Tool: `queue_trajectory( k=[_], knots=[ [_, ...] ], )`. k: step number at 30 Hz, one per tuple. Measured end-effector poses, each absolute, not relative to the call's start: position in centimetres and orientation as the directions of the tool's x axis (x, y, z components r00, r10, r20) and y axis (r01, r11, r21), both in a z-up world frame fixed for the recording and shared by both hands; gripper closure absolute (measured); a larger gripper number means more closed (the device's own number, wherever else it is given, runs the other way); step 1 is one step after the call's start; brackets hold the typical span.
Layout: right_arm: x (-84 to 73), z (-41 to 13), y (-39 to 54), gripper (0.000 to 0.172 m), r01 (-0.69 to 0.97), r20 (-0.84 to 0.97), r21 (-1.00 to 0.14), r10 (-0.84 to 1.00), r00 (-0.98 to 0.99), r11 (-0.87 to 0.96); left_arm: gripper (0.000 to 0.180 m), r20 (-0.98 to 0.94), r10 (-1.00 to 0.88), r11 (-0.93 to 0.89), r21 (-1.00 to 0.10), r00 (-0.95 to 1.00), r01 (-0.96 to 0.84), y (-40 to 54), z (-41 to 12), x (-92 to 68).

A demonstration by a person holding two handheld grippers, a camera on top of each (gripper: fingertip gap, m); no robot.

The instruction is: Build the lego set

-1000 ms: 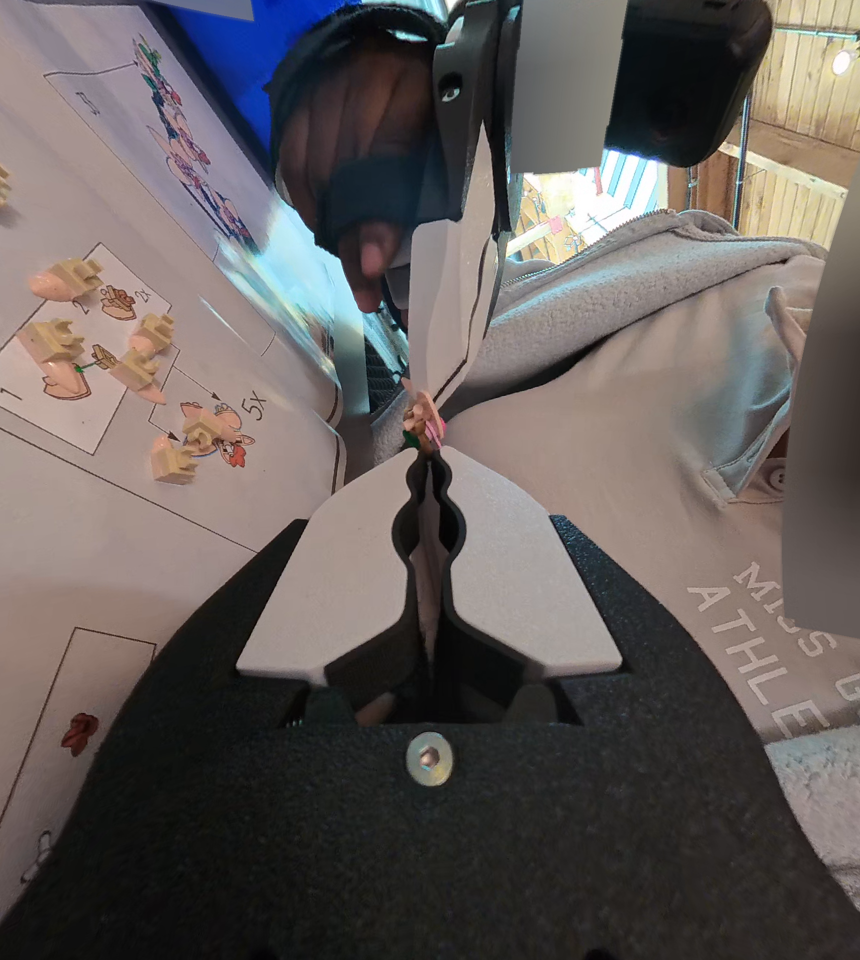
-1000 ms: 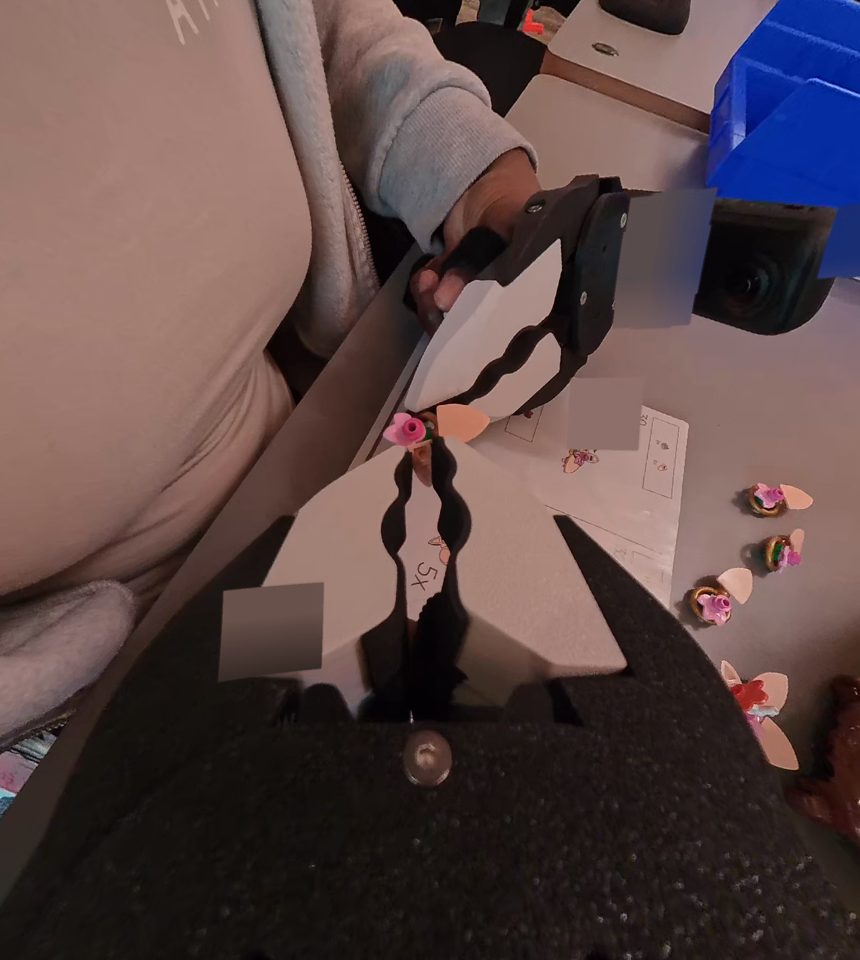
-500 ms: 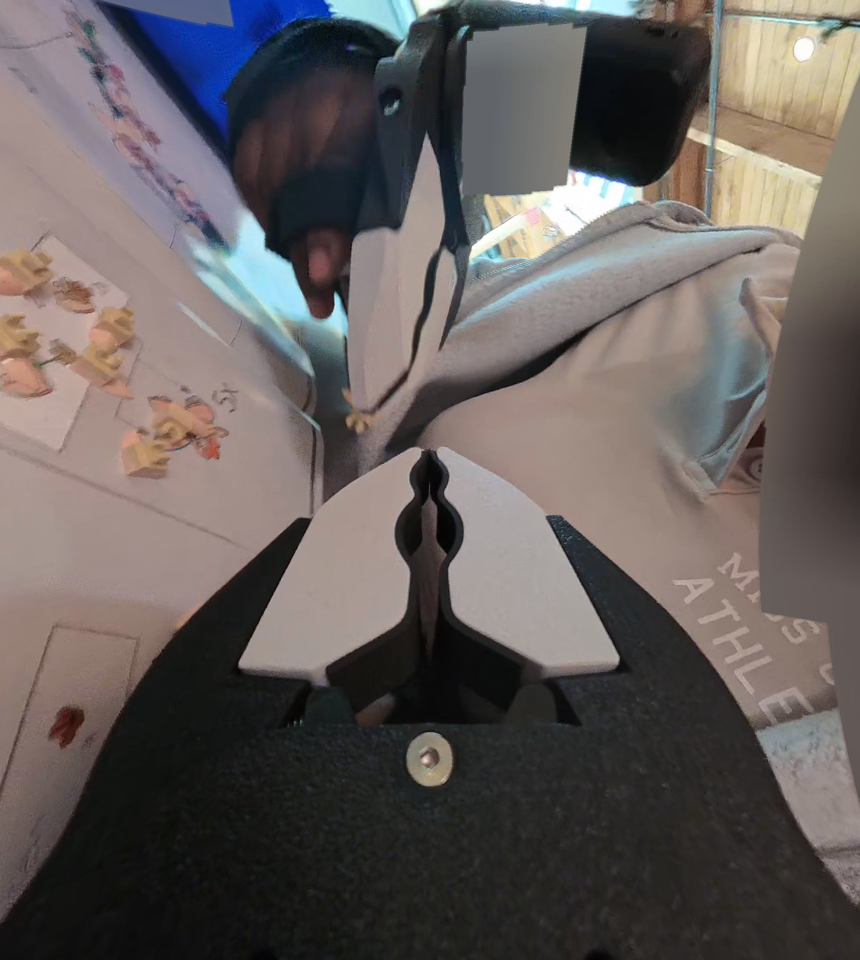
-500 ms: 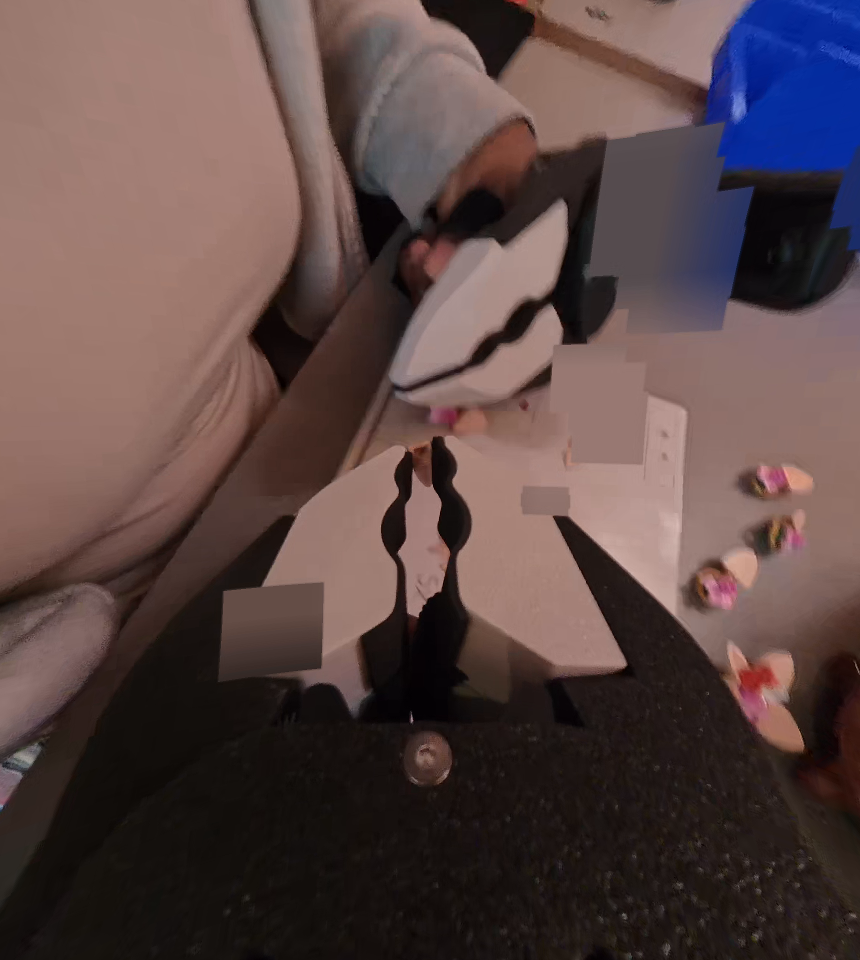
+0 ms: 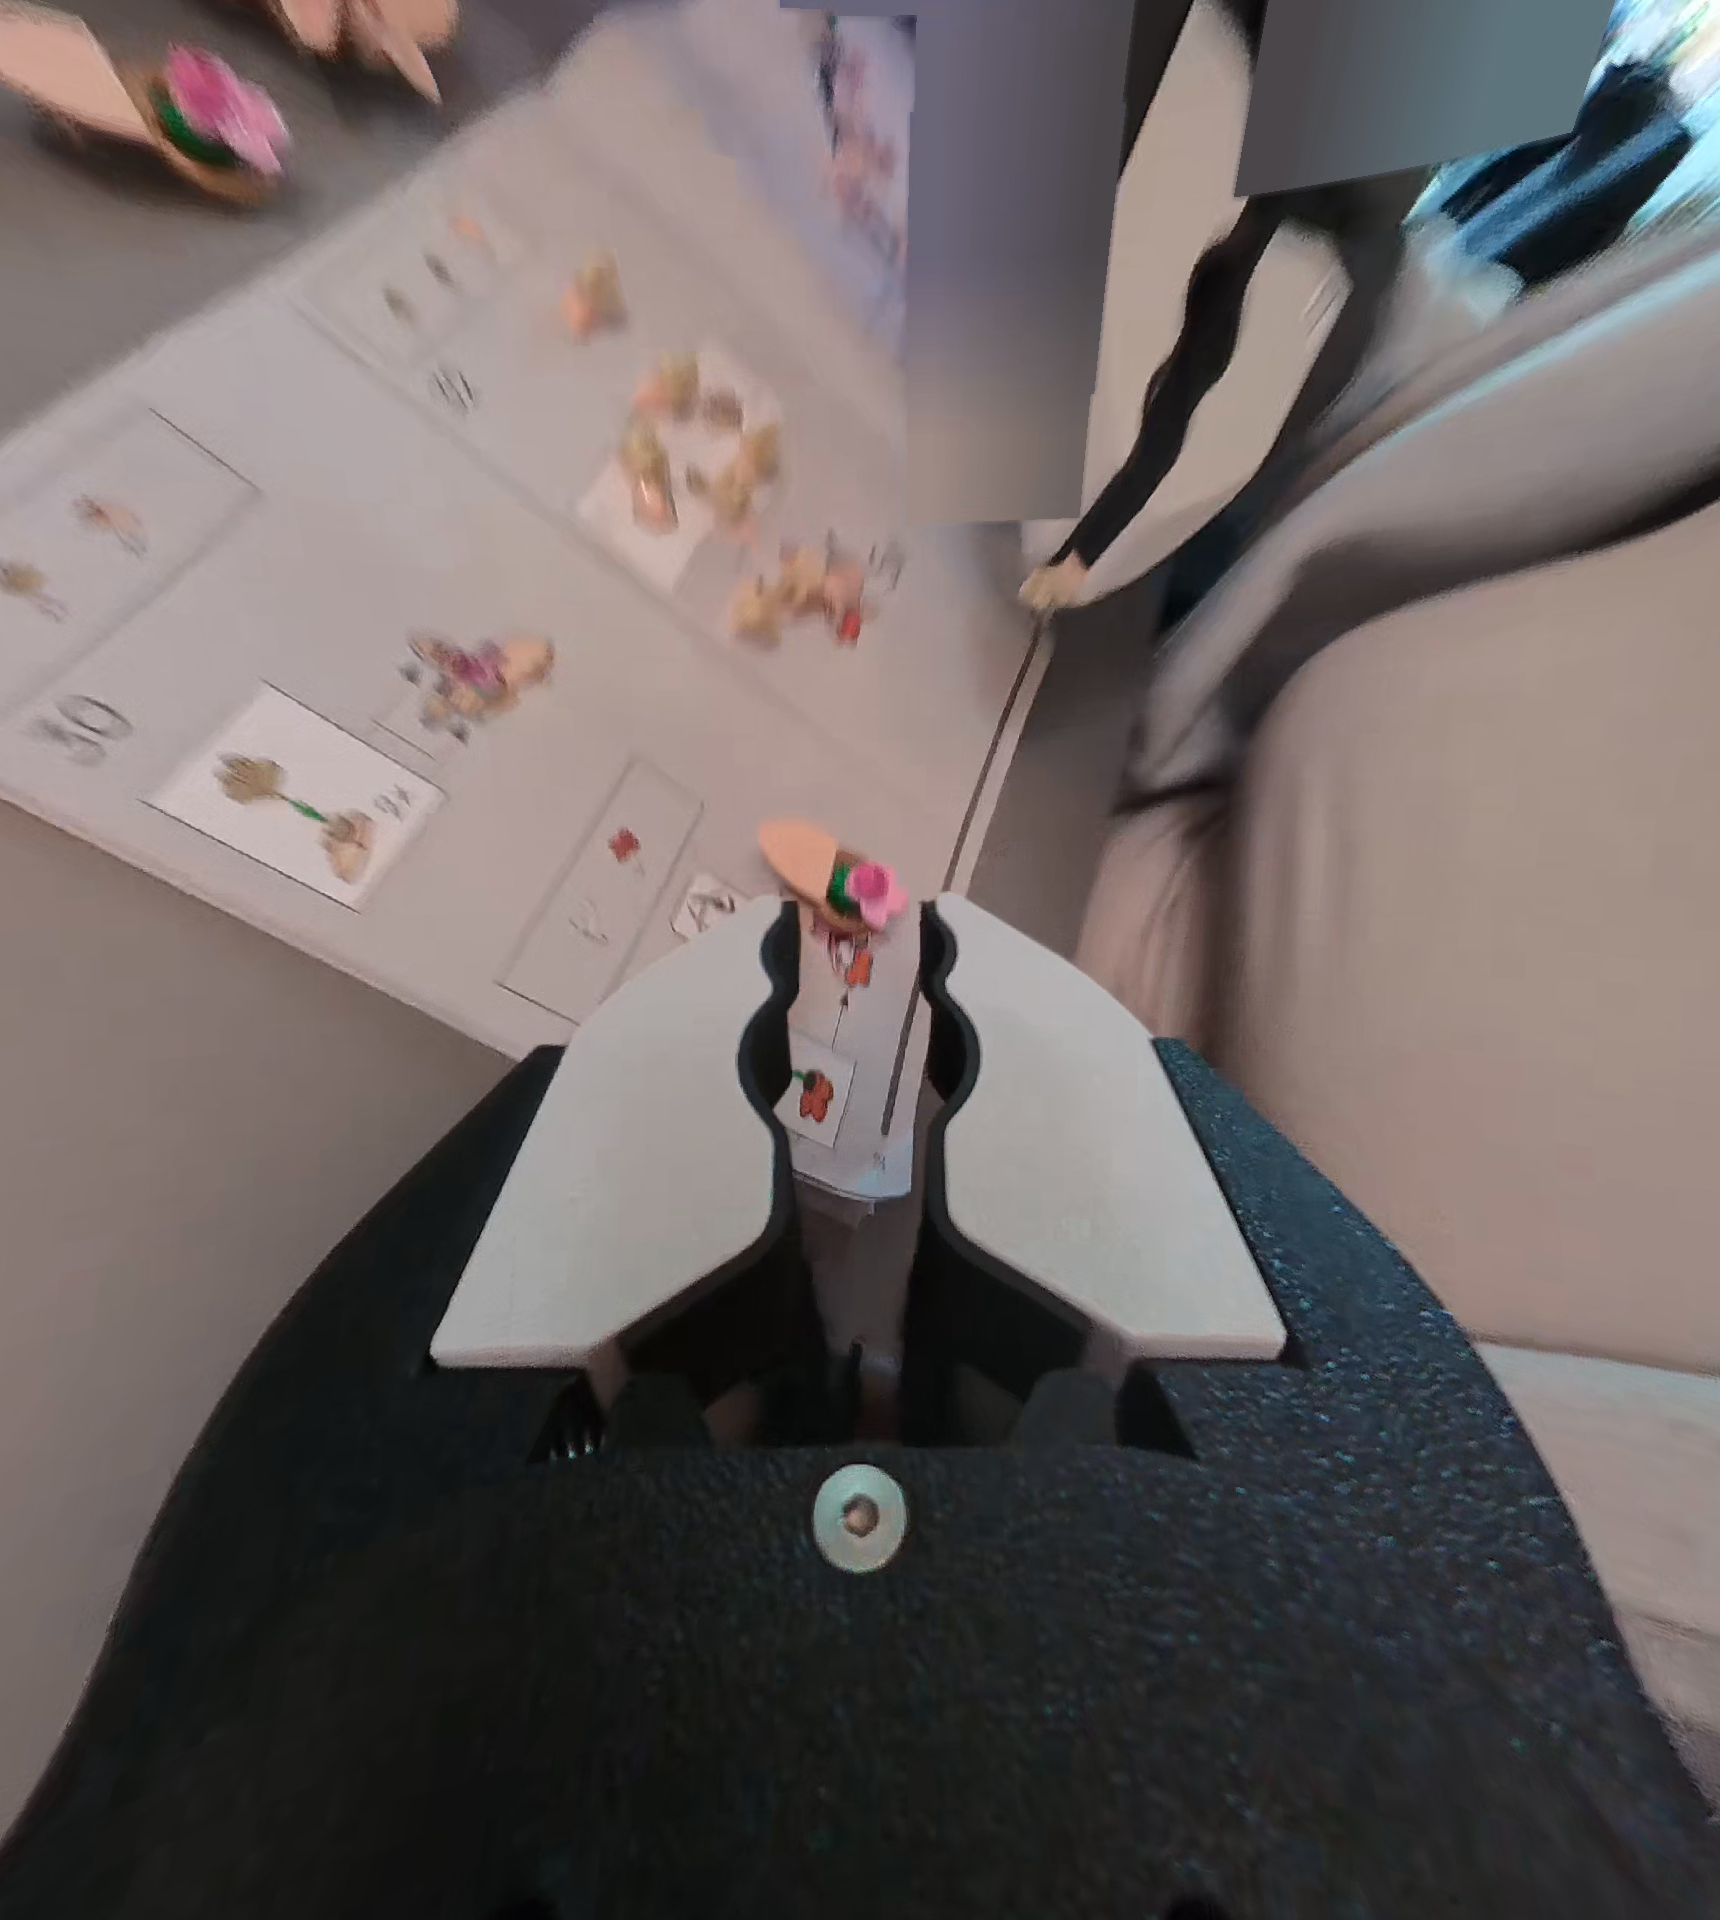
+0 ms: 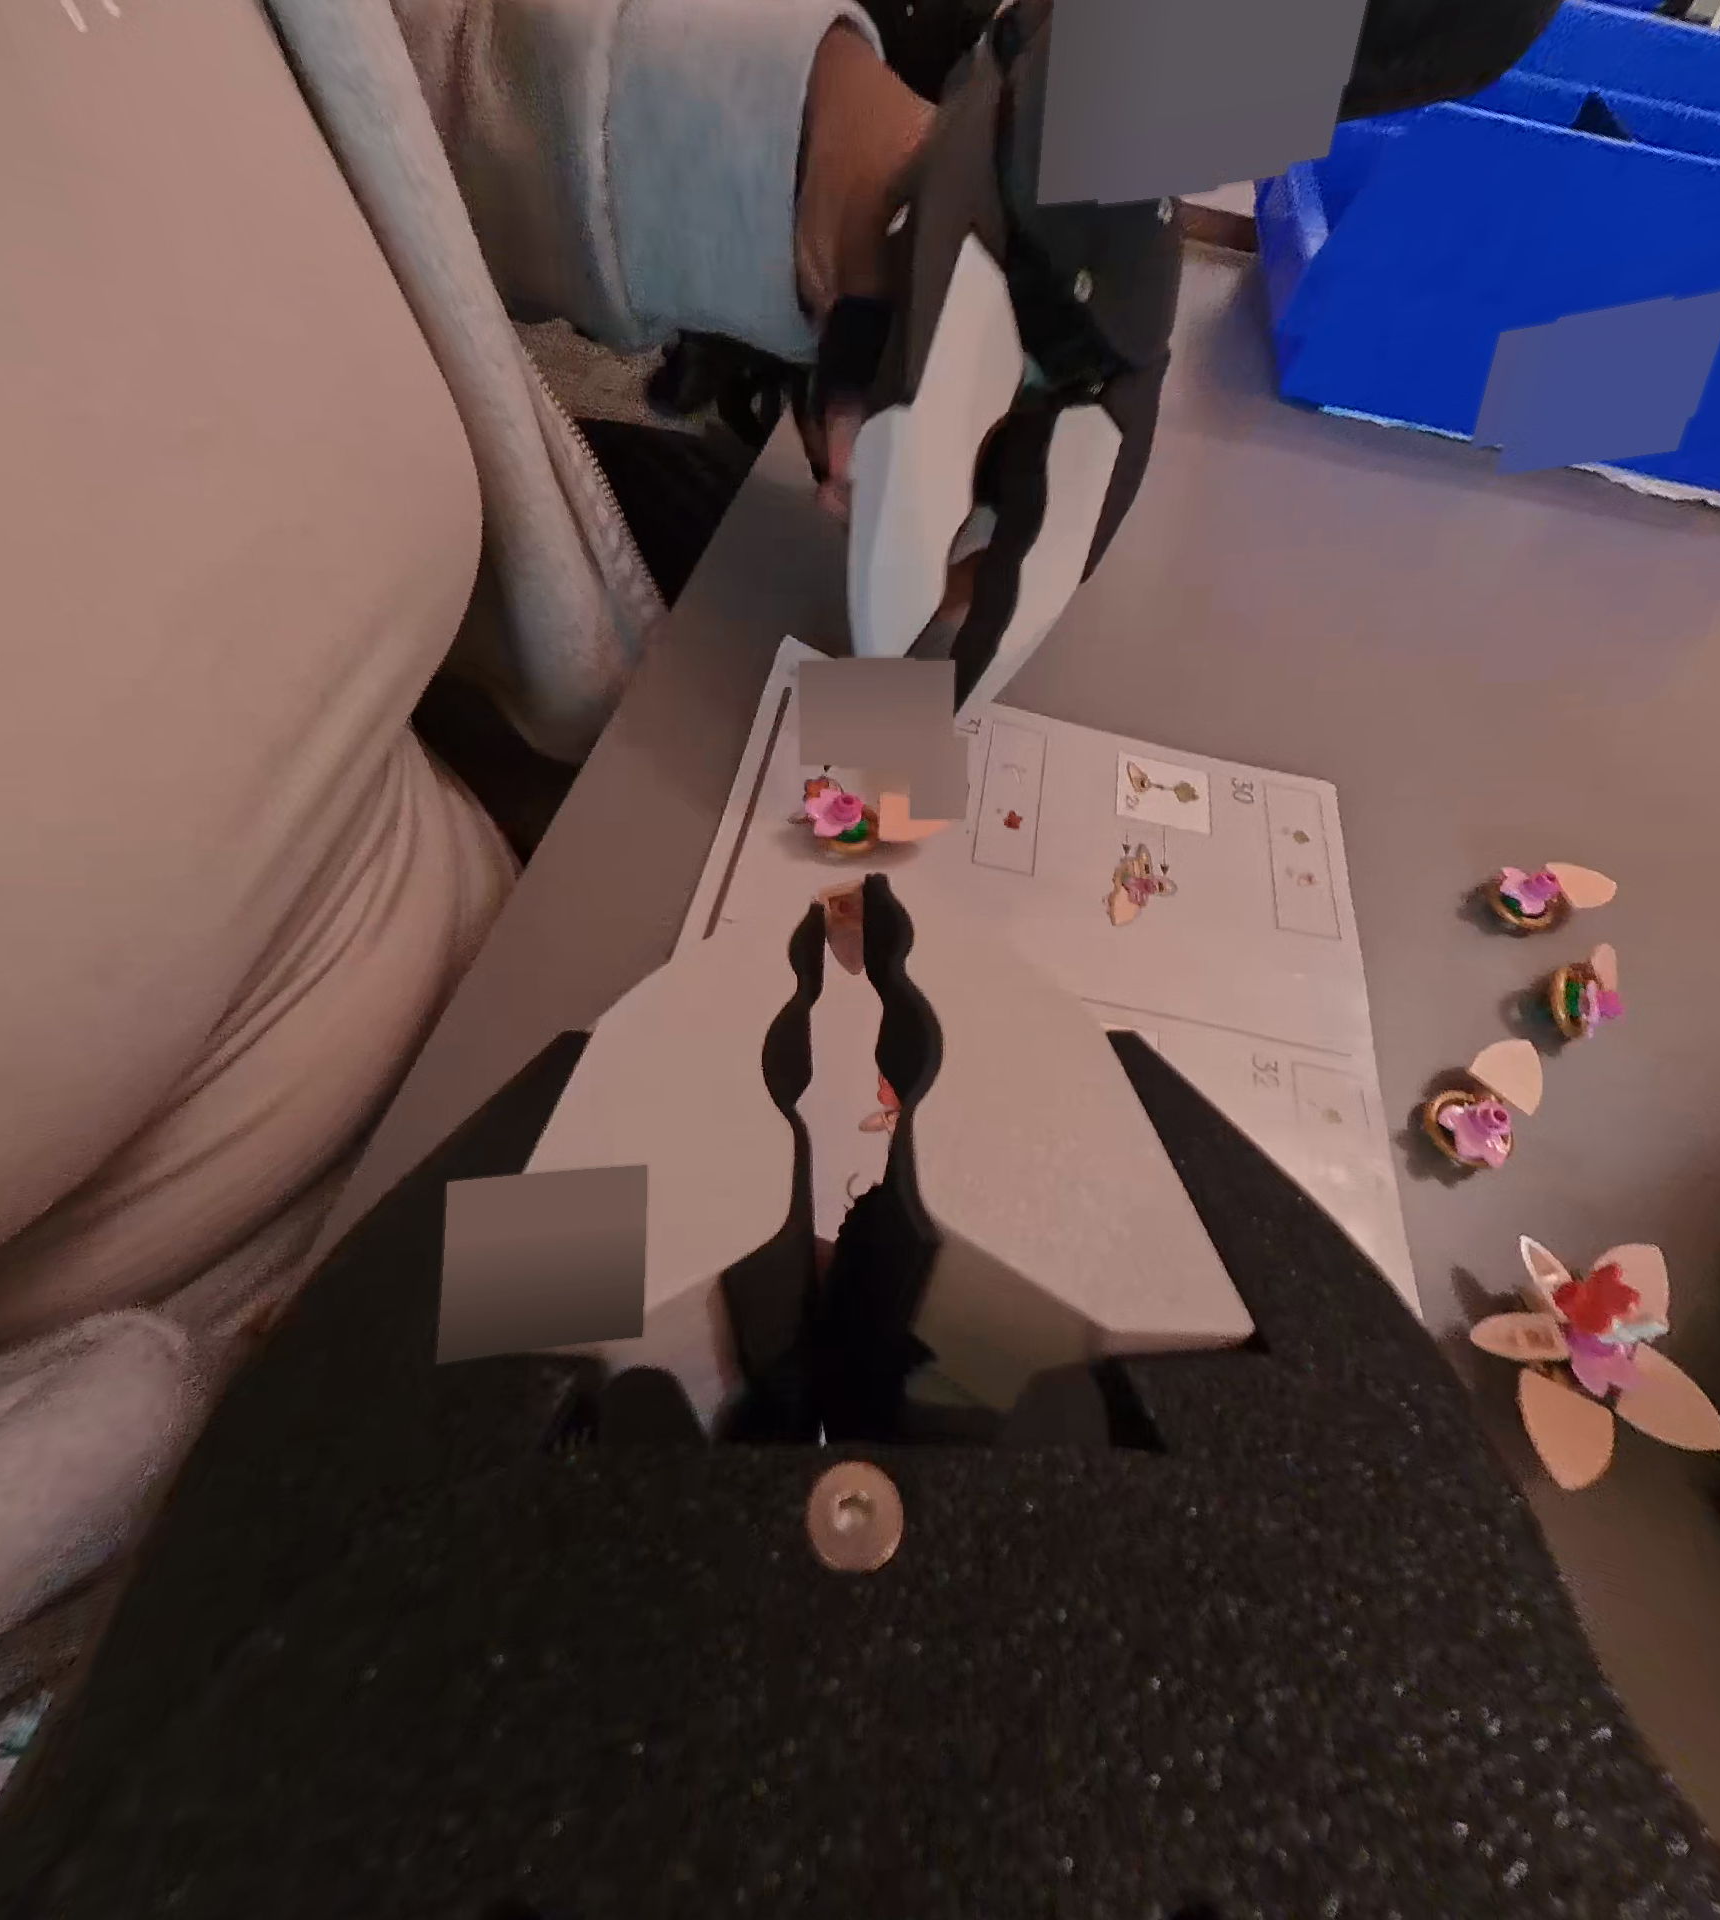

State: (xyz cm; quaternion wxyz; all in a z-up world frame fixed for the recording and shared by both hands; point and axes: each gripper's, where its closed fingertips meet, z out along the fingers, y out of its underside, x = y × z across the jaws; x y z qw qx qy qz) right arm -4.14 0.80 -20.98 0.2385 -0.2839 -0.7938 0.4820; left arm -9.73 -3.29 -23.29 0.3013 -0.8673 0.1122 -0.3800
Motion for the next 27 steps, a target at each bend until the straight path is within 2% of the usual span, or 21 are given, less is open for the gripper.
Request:
queue_trajectory(
  k=[4,8,12,27],
  knots=[
    [-5.0,-21.2,-0.7,0.166,0.229,0.096,-0.895,0.668,-0.738,0.382,0.157,0.442,-0.495,-0.748,-0.654,0.748,-0.109,-3.8,-24.7,-8.4],
    [-6.2,-23.1,-1.6,0.166,0.329,0.034,-0.852,0.671,-0.741,0.407,0.174,0.205,-0.583,-0.625,-0.732,0.786,-0.273,-3.6,-25.2,-8.5],
    [-6.9,-24.3,-2.2,0.166,0.401,-0.026,-0.825,0.682,-0.731,0.399,0.176,0.040,-0.650,-0.518,-0.754,0.759,-0.404,-4.0,-25.4,-8.9],
    [-7.7,-25.4,-2.2,0.166,0.505,-0.100,-0.781,0.725,-0.681,0.366,0.178,0.096,-0.688,-0.513,-0.766,0.719,-0.388,-3.7,-25.6,-8.3]
  ],
)
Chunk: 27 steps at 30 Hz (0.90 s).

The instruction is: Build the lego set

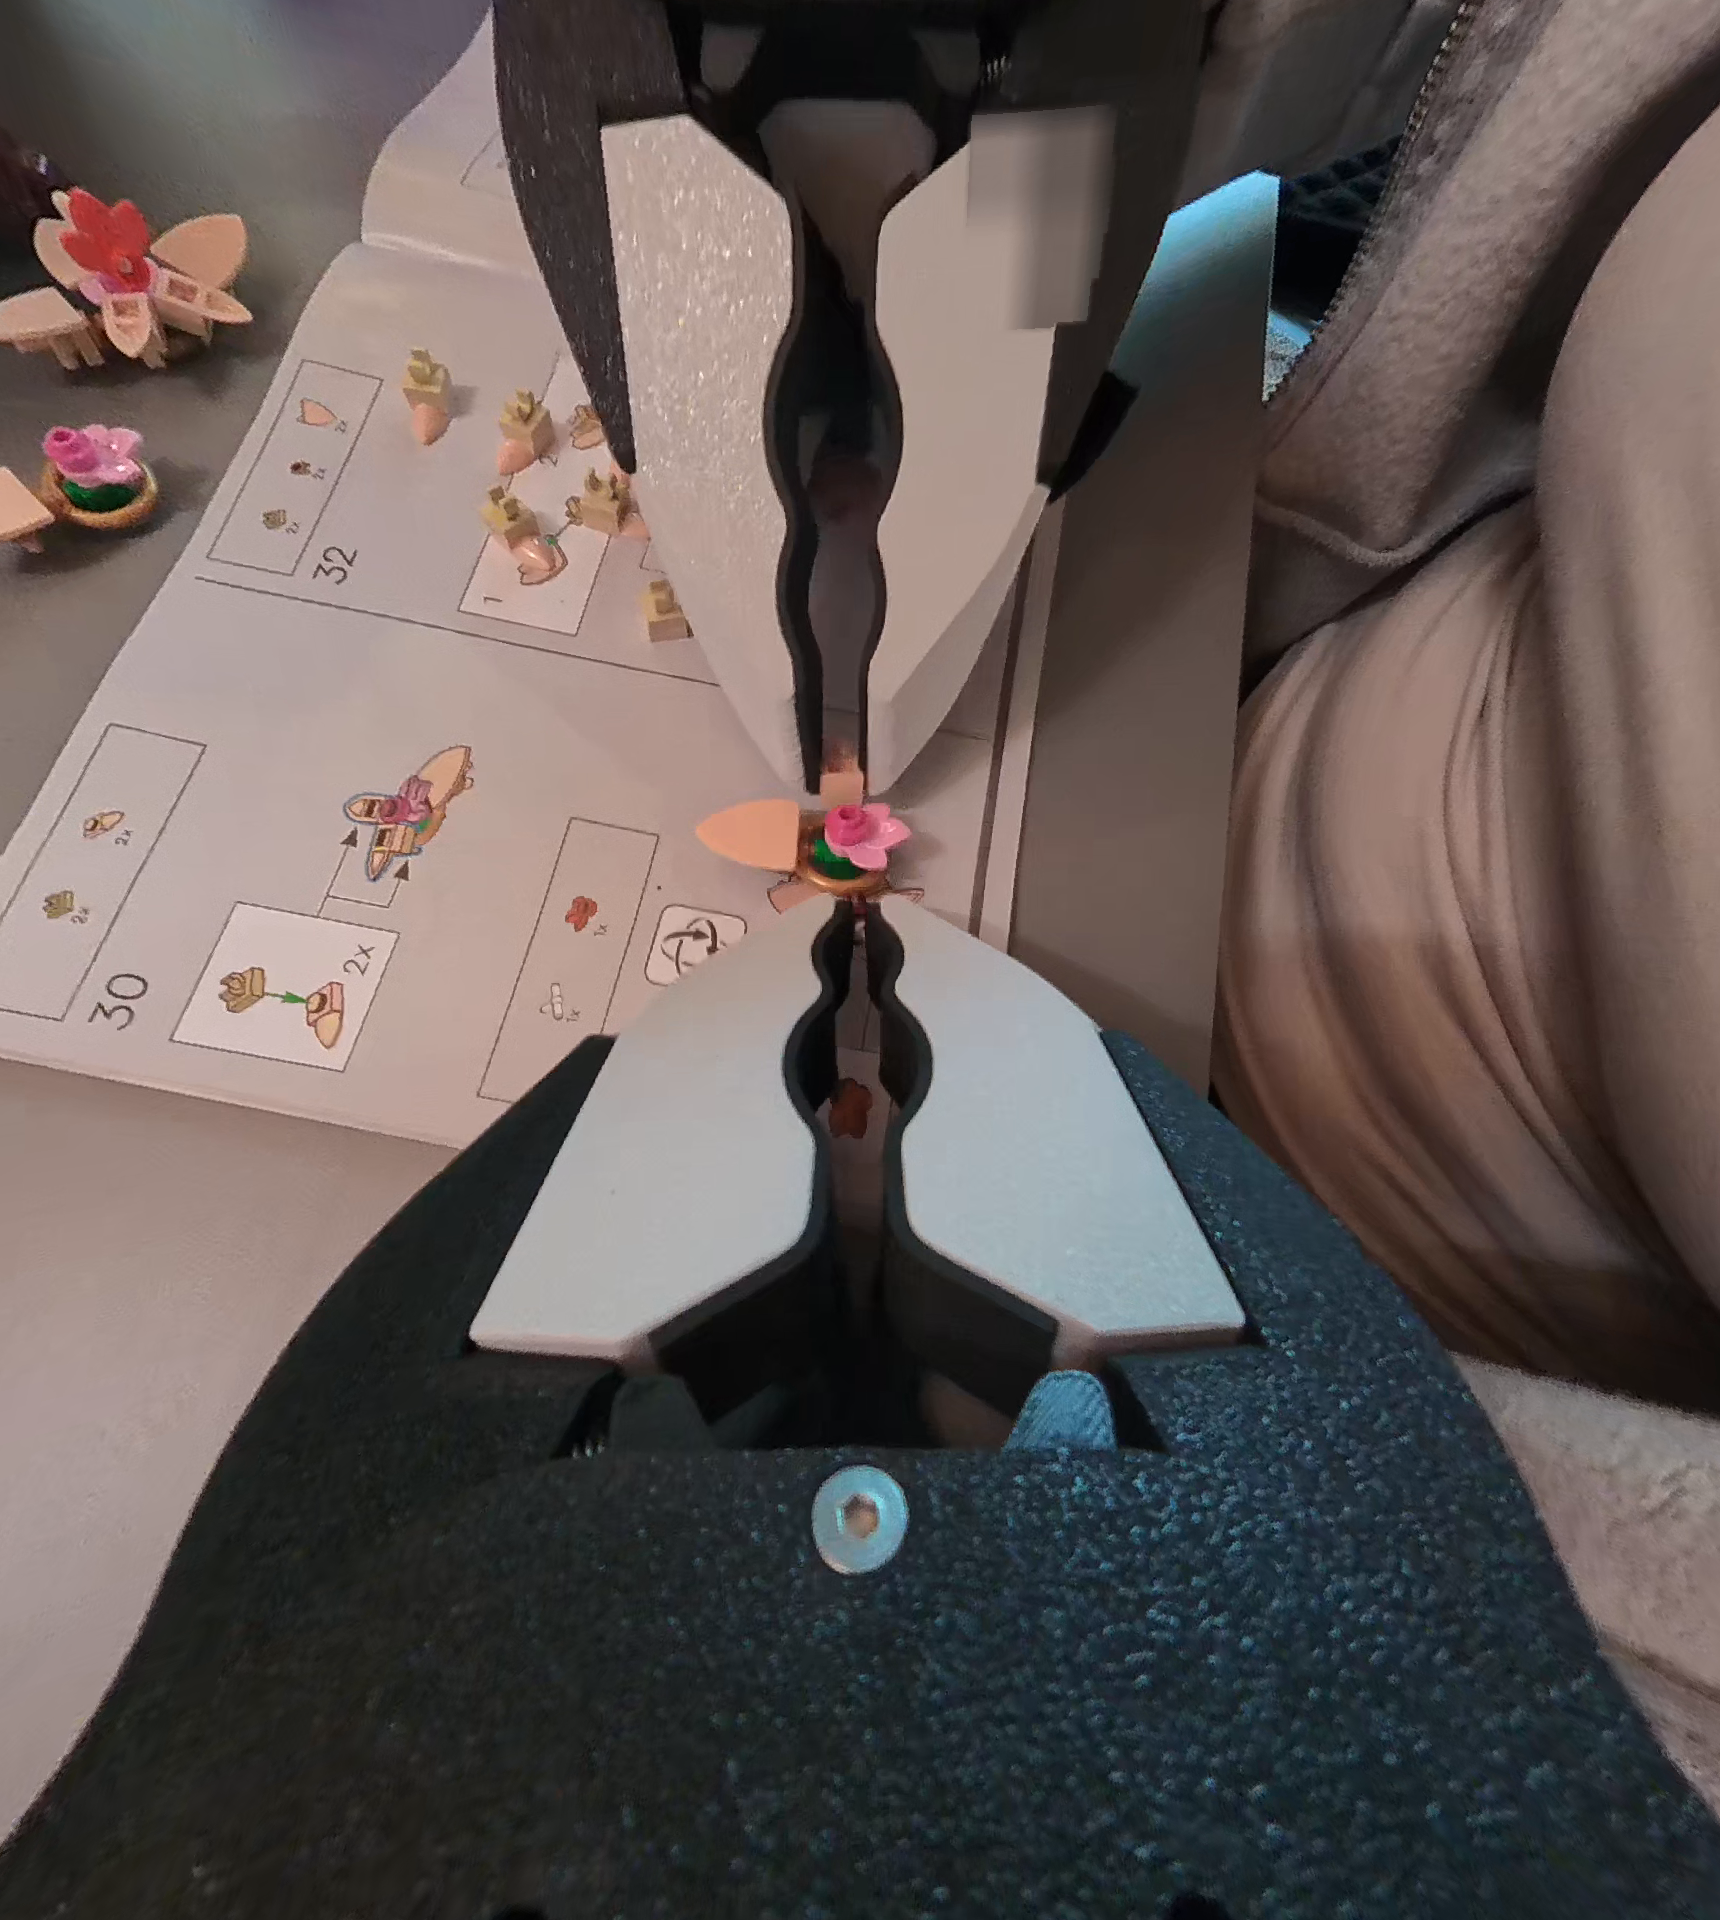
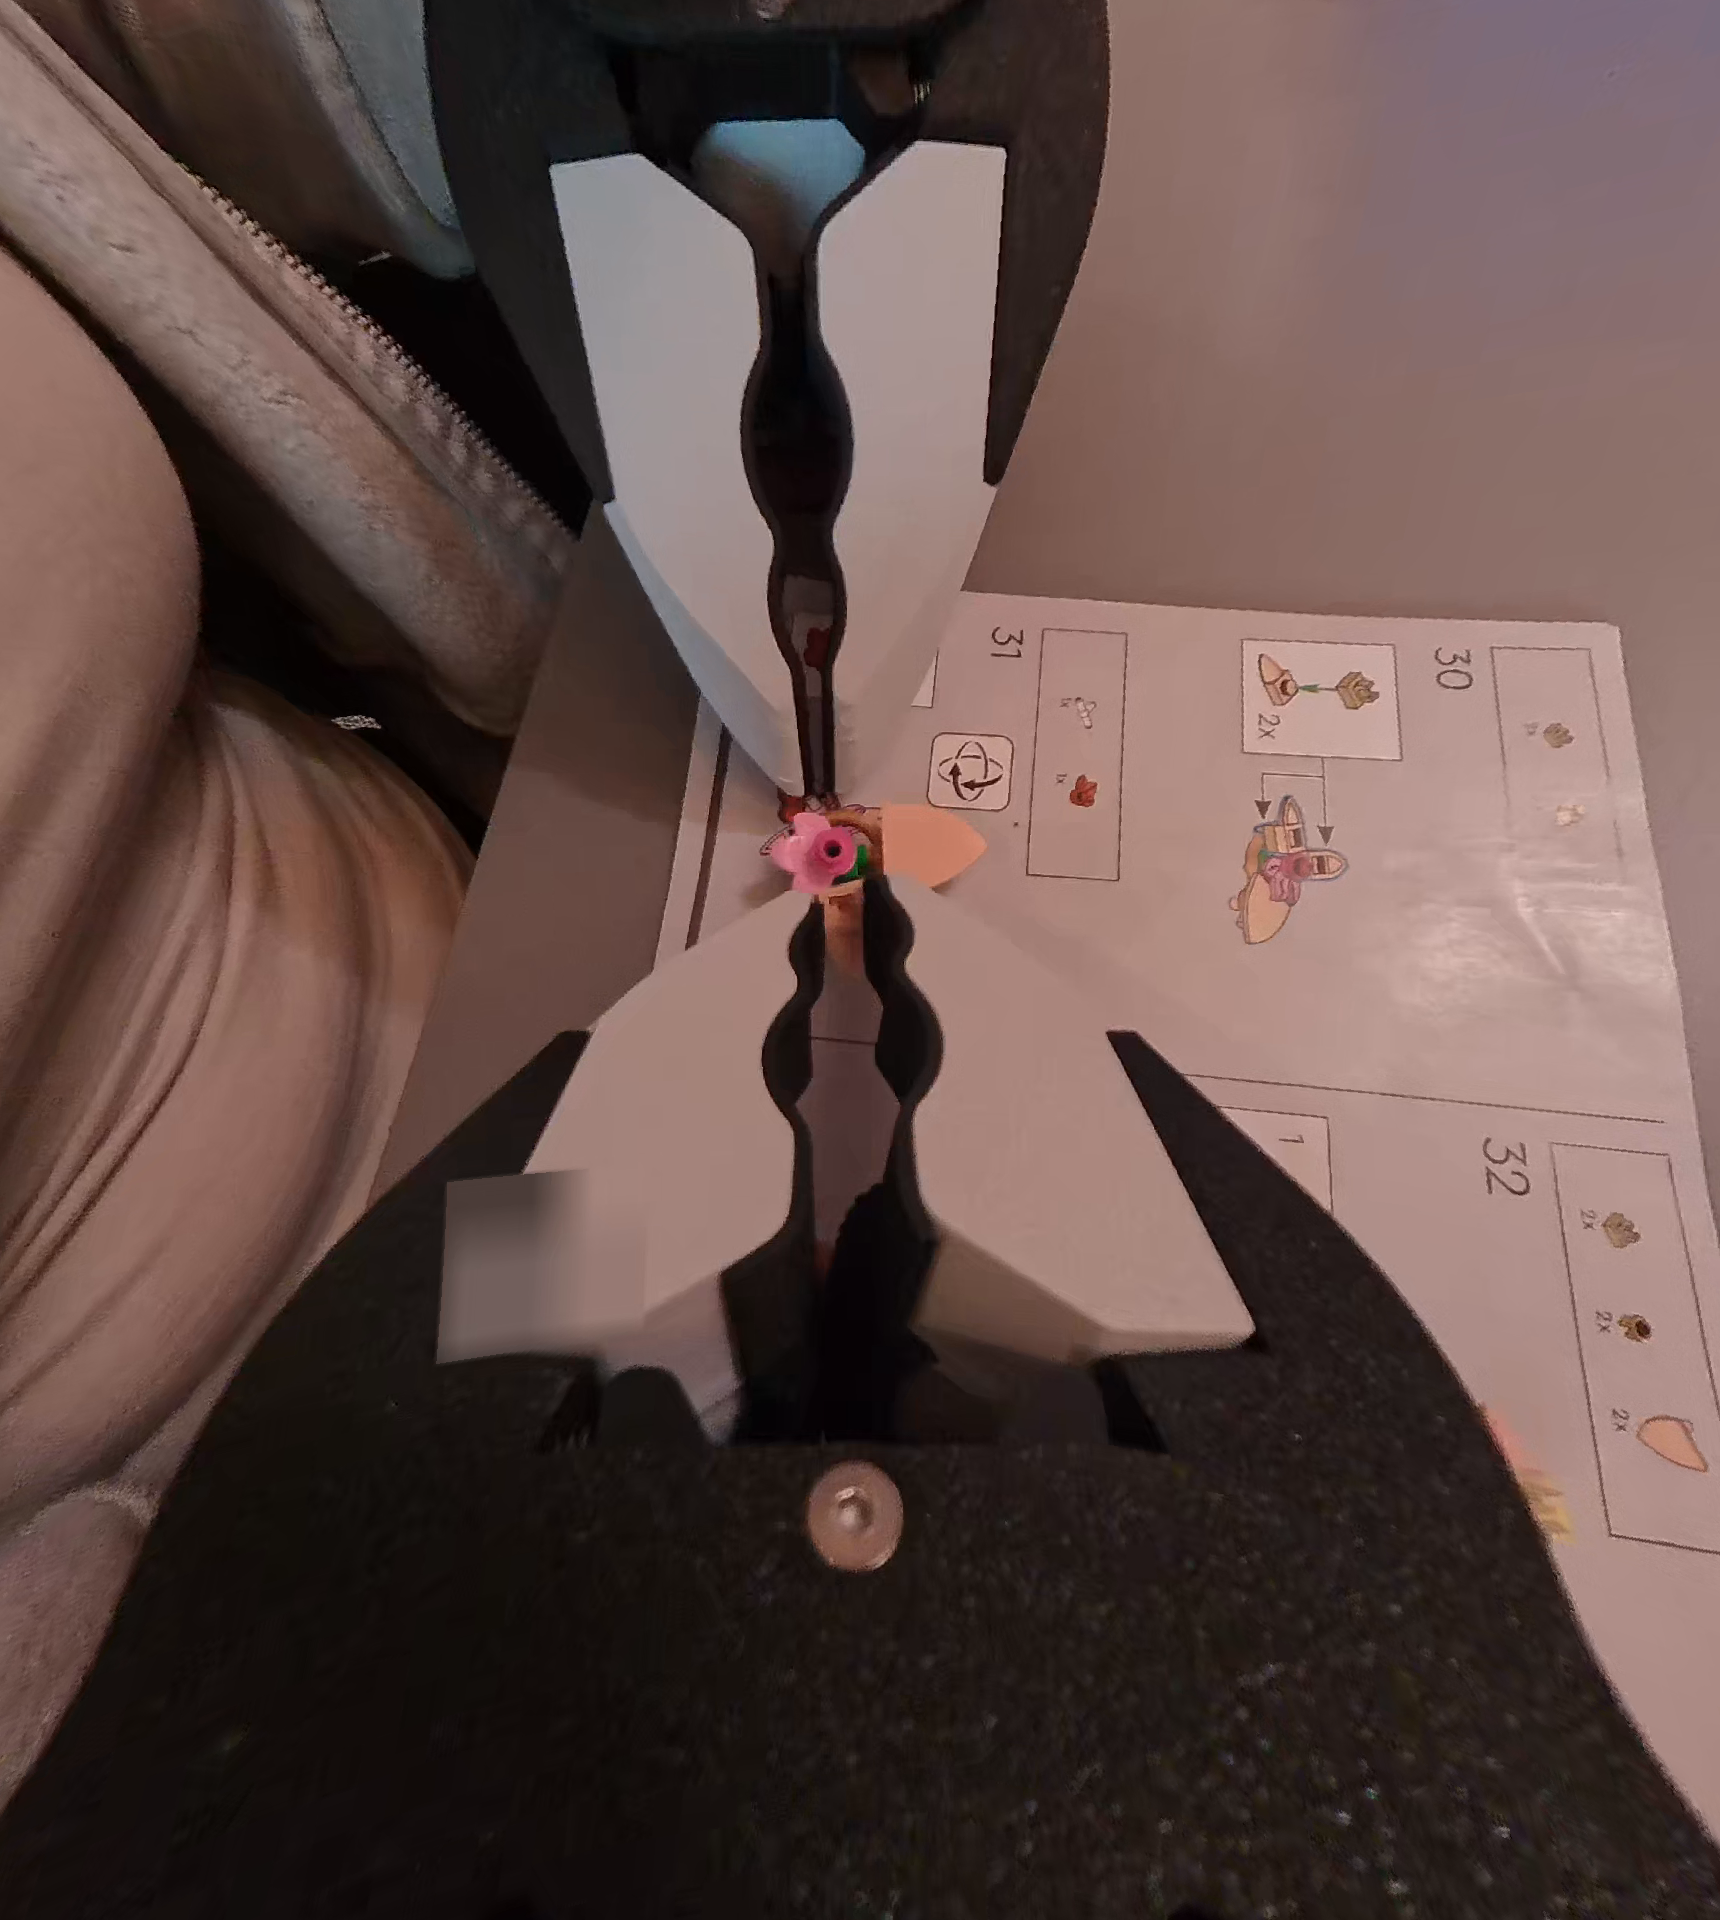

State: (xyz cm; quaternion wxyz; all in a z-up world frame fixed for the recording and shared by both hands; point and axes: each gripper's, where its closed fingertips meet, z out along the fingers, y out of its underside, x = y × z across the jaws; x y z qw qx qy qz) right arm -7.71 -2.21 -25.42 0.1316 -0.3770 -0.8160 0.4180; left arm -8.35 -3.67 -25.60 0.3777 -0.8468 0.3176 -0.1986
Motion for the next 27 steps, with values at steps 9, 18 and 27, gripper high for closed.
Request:
queue_trajectory(
  k=[9,18,27],
  knots=[
    [-7.8,-25.5,-2.2,0.166,0.513,-0.103,-0.777,0.730,-0.675,0.365,0.178,0.098,-0.686,-0.523,-0.755,0.721,-0.395,-3.5,-25.8,-8.3],
    [-7.9,-25.2,-2.3,0.166,0.511,-0.099,-0.779,0.734,-0.672,0.363,0.179,0.087,-0.689,-0.458,-0.822,0.719,-0.339,-3.3,-24.3,-8.8],
    [-8.0,-25.2,-2.4,0.166,0.511,-0.102,-0.783,0.738,-0.668,0.355,0.180,-0.023,-0.708,-0.448,-0.758,0.706,-0.474,-2.7,-25.9,-9.1]
  ],
)
